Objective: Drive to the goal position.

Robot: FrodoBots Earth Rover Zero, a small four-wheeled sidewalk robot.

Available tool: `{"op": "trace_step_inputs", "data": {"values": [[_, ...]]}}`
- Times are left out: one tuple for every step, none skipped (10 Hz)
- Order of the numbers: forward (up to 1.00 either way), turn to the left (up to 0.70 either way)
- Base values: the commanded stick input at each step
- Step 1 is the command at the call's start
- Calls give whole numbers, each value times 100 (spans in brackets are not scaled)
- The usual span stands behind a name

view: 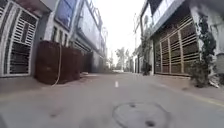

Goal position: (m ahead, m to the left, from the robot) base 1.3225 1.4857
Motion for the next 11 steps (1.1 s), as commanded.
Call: {"op": "trace_step_inputs", "data": {"values": [[100,0],[100,0],[100,0],[100,0],[100,0],[100,0],[100,0],[60,2],[-100,14],[-100,40],[-100,40]]}}
